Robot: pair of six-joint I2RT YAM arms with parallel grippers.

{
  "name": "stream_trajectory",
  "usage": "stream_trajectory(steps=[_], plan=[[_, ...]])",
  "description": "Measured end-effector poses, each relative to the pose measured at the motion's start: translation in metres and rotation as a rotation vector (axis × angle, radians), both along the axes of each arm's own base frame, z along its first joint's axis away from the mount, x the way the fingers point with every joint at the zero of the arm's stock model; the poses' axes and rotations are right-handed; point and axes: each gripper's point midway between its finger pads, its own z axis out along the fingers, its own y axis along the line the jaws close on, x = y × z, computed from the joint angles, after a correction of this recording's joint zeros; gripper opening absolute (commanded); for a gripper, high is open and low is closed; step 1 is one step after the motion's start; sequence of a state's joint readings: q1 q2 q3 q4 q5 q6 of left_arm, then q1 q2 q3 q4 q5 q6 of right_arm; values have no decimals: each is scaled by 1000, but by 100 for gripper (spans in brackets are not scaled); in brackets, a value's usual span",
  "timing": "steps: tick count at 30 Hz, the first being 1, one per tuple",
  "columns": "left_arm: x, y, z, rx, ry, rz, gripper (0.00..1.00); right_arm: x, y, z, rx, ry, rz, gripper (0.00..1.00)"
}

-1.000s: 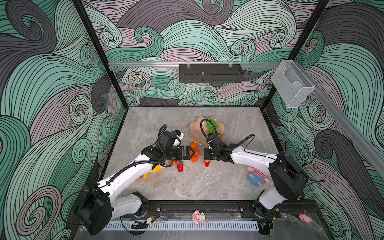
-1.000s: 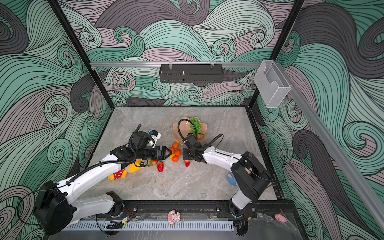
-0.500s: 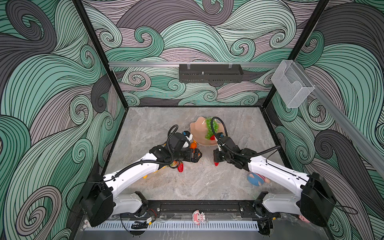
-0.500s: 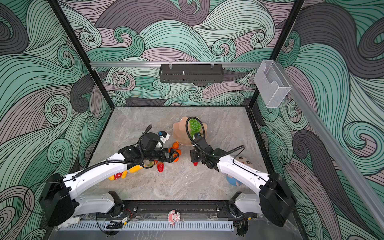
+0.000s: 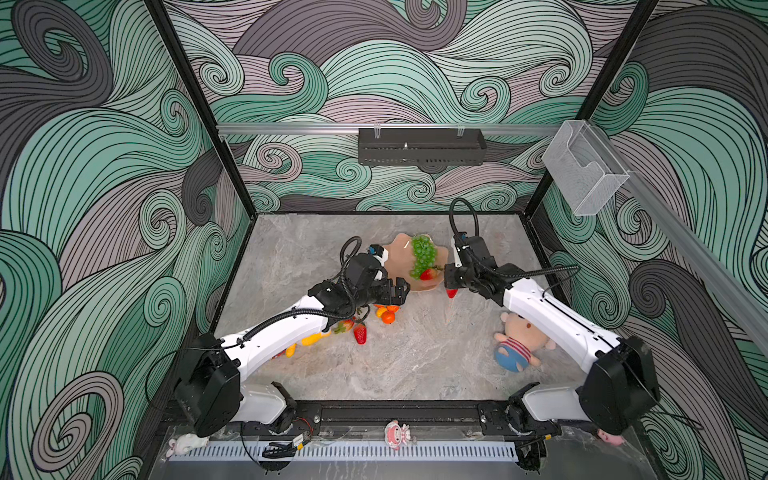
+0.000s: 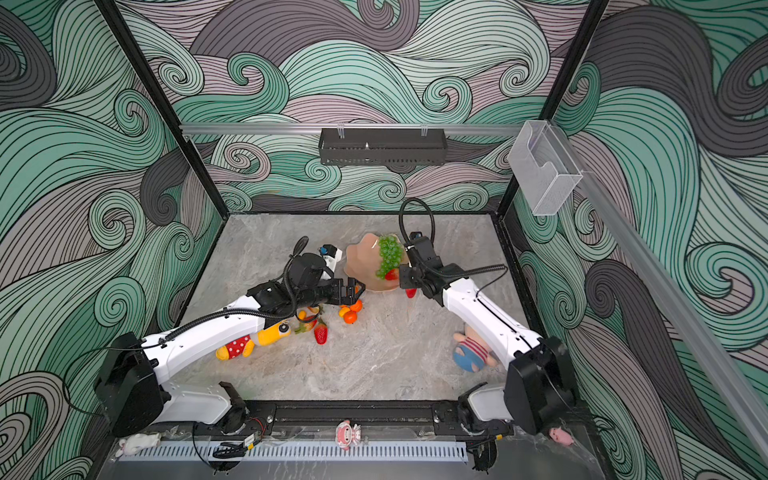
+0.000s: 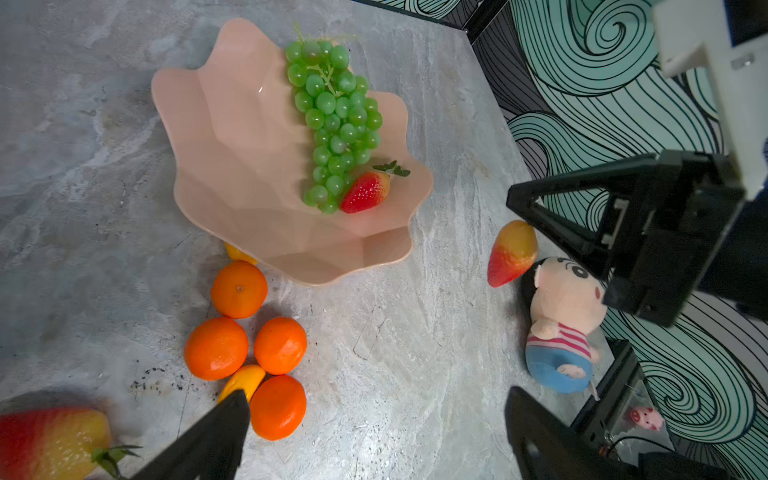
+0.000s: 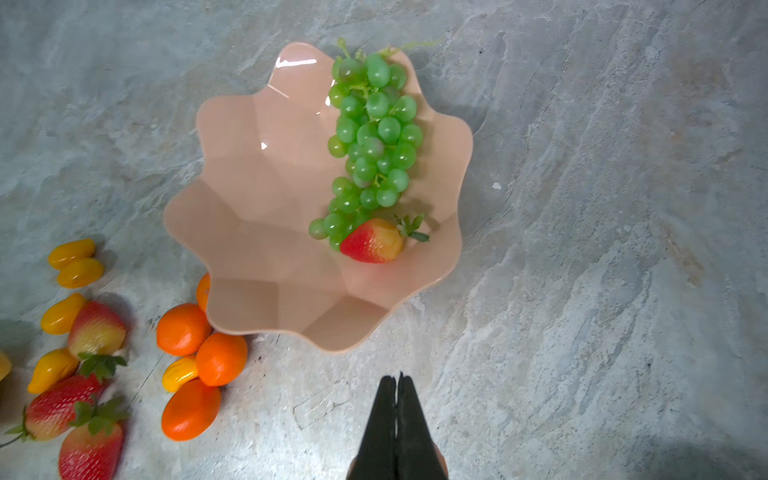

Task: Place and organize the fake fruits in the fruit bowl
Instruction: 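Carry the right gripper back over the pink bowl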

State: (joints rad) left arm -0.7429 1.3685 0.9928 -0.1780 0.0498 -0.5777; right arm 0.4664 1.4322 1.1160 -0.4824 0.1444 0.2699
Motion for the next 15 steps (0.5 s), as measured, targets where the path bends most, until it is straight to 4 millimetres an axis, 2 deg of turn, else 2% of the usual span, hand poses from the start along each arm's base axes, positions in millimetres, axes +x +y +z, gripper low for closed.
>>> stream_trajectory(steps=[8,15], plan=[[23,-10,12,-8,-46,40,99,51,2,-15,-26,44,-11,0],[29,-10,6,11,-46,55,98,88,1,-30,-51,62,-19,0]])
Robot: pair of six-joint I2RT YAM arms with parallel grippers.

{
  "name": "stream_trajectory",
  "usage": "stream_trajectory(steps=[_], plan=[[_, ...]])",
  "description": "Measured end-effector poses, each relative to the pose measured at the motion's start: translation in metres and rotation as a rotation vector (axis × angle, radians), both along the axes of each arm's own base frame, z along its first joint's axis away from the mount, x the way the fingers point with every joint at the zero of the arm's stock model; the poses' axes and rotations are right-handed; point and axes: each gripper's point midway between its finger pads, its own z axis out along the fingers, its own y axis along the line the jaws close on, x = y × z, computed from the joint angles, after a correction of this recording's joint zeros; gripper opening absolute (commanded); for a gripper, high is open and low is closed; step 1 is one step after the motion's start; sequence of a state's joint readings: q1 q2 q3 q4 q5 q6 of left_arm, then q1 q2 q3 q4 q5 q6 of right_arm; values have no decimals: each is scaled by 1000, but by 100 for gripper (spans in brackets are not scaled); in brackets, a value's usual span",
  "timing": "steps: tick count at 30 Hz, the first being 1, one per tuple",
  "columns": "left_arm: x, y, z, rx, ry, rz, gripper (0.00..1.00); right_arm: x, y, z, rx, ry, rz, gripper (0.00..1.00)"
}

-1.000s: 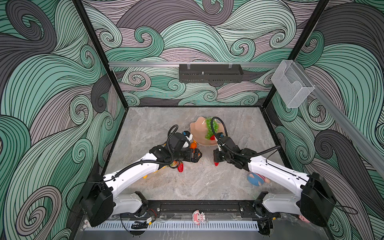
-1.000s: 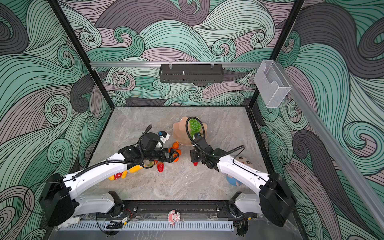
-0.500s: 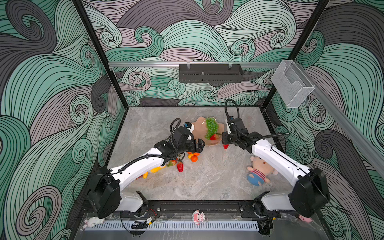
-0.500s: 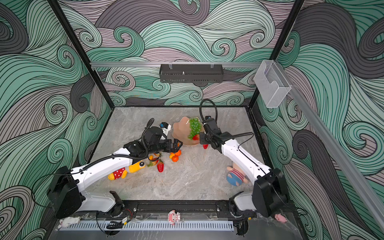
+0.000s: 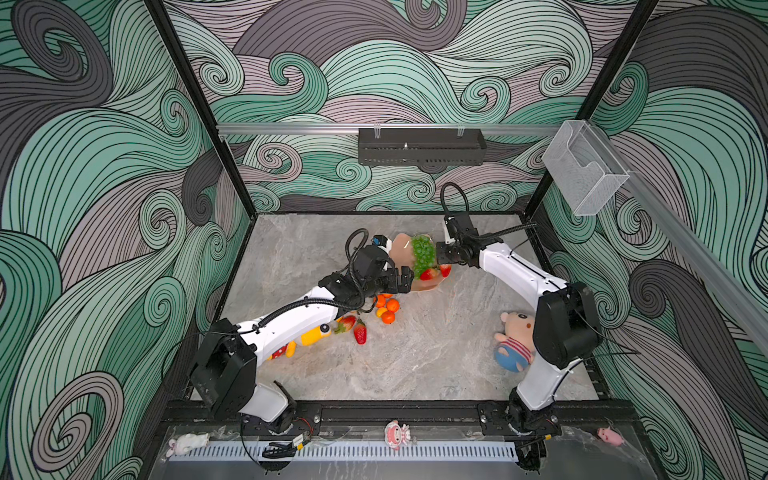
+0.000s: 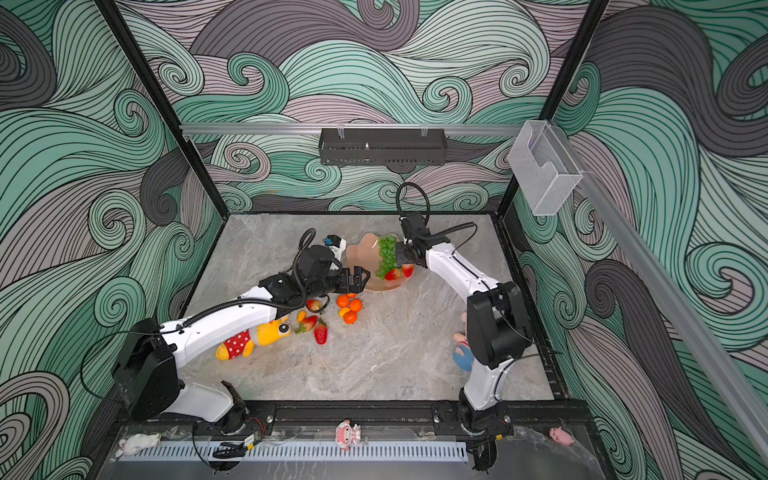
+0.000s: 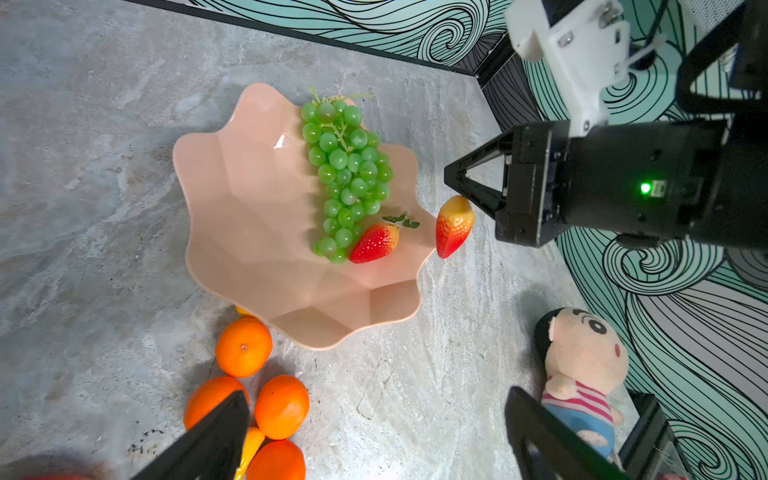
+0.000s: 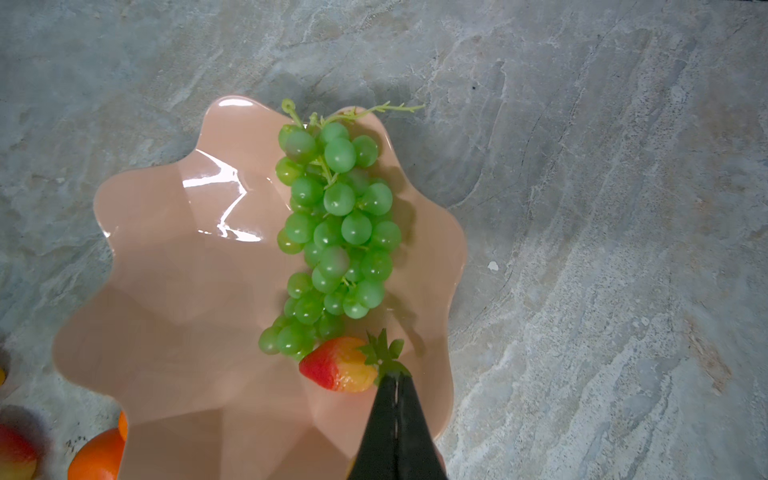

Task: Place and organize the fake fruits in the fruit bowl
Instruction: 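Carry the right gripper back over the pink bowl, then open the right gripper to drop the pale strawberry into the bowl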

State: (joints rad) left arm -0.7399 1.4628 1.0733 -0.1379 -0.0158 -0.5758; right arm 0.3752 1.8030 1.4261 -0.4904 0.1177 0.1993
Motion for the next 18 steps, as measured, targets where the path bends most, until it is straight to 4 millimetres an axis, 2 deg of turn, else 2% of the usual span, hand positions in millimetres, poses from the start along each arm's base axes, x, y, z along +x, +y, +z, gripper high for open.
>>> stream_trajectory(steps=[8,14,18], plan=[[4,4,-1,9,-6,11,99,23,-1,-15,-62,5,8,0],[5,5,-4,17,-1,12,99,28,0,-30,-86,26,19,0],[5,5,-8,27,5,10,99,30,1,-39,-92,44,21,4]])
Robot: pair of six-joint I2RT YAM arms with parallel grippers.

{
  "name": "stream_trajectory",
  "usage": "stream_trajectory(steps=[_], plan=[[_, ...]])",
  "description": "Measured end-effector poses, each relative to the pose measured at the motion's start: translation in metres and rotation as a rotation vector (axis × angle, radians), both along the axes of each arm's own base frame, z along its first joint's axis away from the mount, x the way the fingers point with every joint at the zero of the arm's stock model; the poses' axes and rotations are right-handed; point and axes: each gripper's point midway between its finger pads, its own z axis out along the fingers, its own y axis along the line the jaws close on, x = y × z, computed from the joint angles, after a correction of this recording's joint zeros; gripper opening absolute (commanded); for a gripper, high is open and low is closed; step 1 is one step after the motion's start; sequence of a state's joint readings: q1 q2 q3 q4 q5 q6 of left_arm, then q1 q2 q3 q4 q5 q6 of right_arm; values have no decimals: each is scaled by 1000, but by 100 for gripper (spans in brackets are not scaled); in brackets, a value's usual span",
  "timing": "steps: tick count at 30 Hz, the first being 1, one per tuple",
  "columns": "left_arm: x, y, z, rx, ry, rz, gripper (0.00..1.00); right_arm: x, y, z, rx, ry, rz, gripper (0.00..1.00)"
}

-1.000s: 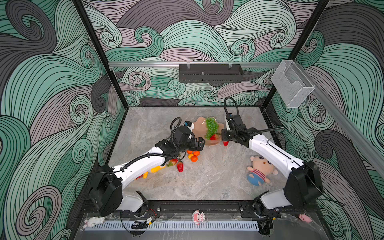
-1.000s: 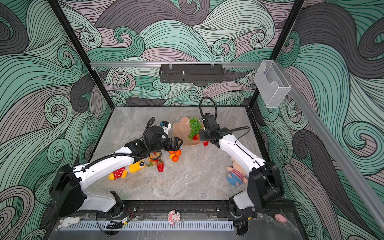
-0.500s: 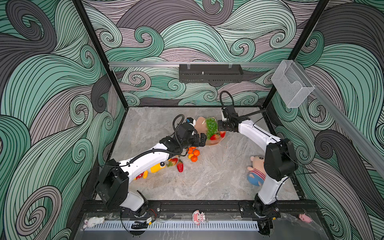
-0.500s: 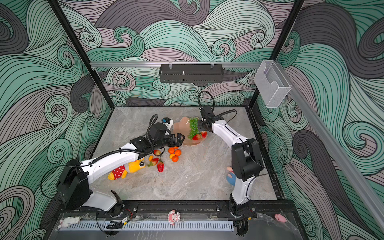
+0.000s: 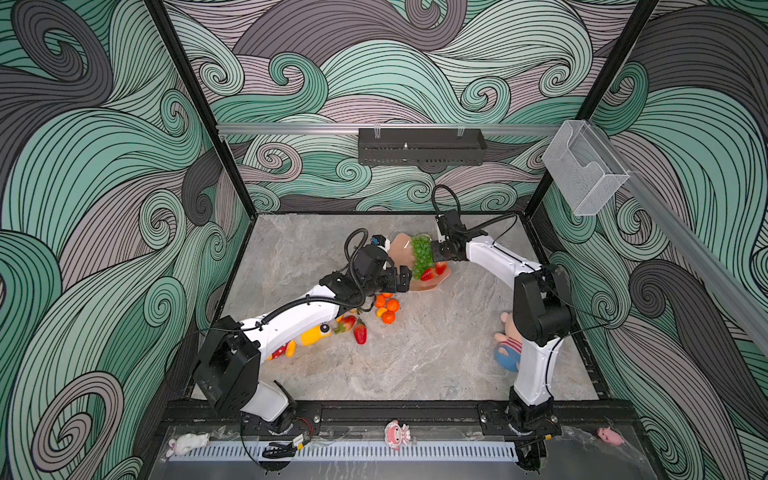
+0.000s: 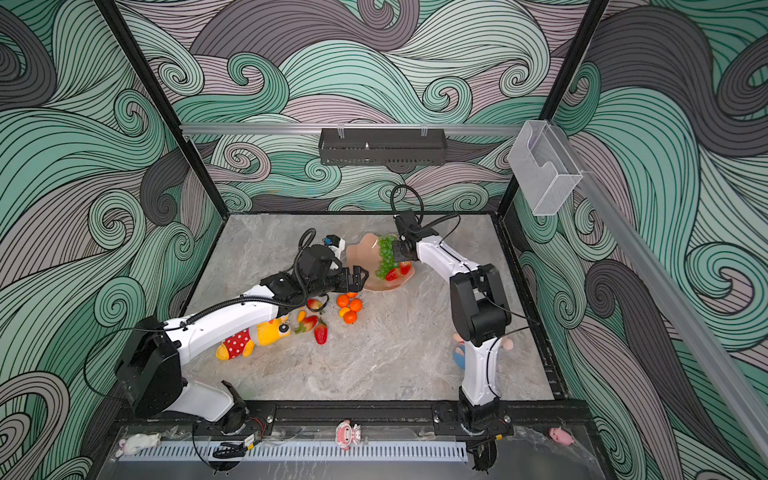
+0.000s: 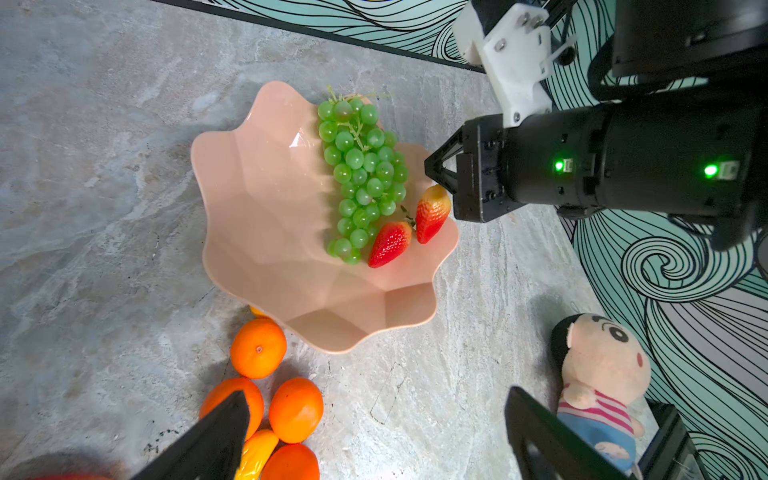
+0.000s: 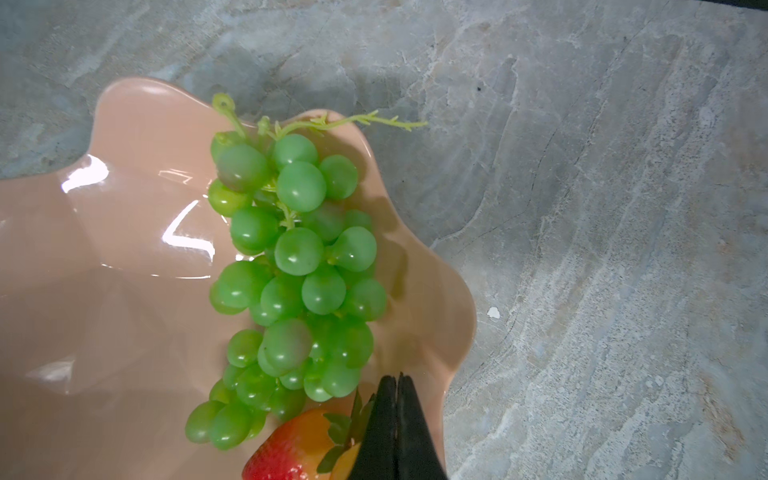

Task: Place and organize the fake fruits in the fruit bowl
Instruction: 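Open the right gripper to drop the pale strawberry into the bowl, then move the right gripper back to the red strawberry beside the plush toy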

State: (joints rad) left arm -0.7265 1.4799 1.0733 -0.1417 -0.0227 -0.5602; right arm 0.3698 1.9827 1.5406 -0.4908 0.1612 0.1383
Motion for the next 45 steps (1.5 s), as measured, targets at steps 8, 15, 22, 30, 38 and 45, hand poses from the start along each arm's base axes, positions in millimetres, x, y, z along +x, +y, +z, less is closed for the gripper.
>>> stream_trajectory(steps=[8,15,22,30,38,45], plan=[[-1,3,-5,17,15,1,99,1,1,-3,6,5,-1,30],[-7,8,-7,35,35,1,99,0,2,10,31,-20,-12,50],[-24,19,17,1,27,-10,99,-24,0,55,120,-112,-41,60],[-66,46,17,-58,63,-11,99,-81,24,72,144,-156,-15,56],[-106,73,1,-107,108,-7,99,-140,60,71,184,-128,57,69],[-122,90,-9,-124,122,23,99,-183,84,49,196,-61,105,72]])
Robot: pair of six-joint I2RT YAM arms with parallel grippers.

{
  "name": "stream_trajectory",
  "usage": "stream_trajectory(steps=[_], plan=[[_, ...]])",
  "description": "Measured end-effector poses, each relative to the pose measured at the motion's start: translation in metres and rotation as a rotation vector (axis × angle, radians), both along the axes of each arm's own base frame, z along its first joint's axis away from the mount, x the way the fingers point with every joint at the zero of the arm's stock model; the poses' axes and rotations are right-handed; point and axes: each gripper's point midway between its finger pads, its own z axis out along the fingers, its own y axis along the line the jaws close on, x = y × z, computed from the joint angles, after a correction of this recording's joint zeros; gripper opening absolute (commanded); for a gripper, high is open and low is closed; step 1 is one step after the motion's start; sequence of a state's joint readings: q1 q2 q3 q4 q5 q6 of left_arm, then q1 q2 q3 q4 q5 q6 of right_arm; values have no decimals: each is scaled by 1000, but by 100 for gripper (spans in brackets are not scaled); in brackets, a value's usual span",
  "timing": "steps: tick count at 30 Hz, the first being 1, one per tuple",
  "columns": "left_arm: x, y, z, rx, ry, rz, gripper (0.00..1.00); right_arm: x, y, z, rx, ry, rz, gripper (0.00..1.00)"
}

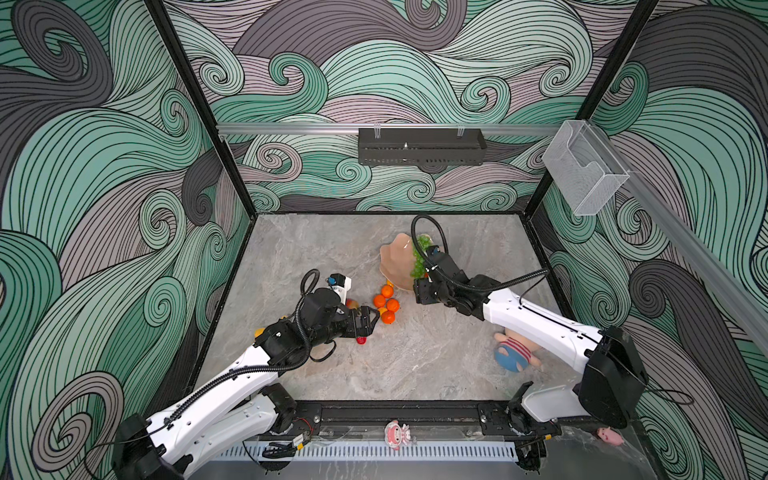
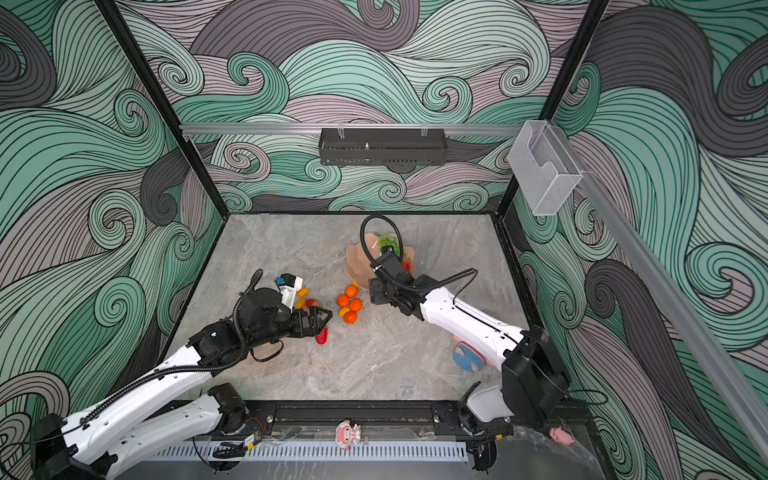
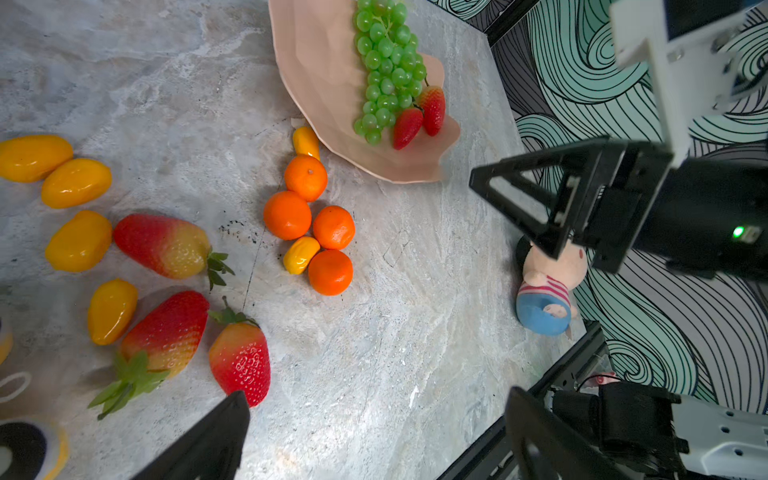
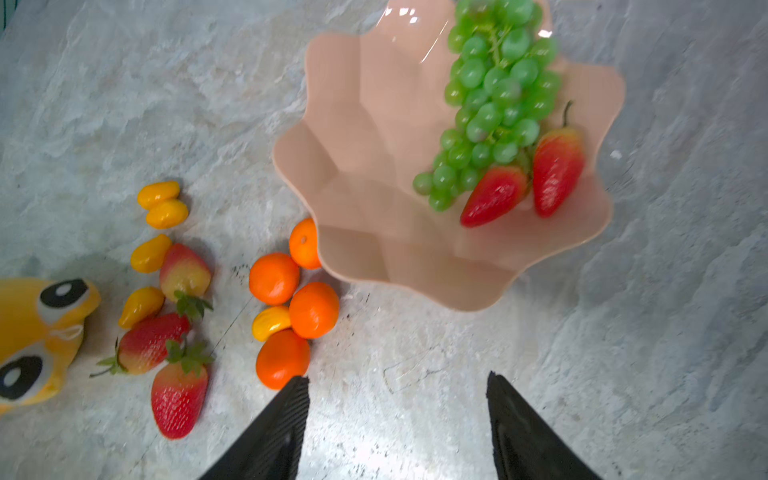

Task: Place and organize the fake fruits in the fruit bowl
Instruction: 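Move the right gripper back to the red strawberry beside the plush toy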

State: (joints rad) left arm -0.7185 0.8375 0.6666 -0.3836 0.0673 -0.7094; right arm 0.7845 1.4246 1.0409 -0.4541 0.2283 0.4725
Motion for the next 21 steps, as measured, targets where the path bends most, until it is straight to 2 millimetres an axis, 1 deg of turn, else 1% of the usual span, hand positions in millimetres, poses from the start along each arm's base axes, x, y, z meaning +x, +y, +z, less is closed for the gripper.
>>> stream_trajectory(steps=[3,6,11,13,17,21], plan=[[1,7,-1,-3,12,31,99,-22,14,-10,4,22,29,76],[5,15,-2,-13,23,64,98,-33,27,-10,35,33,39,78],[15,32,-7,-38,58,129,98,-35,37,-6,78,31,27,75],[20,39,-7,-51,66,155,99,-36,46,-4,78,34,41,72],[27,50,-6,-79,81,191,99,-34,80,-2,71,41,84,68],[30,60,-6,-112,97,215,99,-35,107,-10,58,67,124,64]])
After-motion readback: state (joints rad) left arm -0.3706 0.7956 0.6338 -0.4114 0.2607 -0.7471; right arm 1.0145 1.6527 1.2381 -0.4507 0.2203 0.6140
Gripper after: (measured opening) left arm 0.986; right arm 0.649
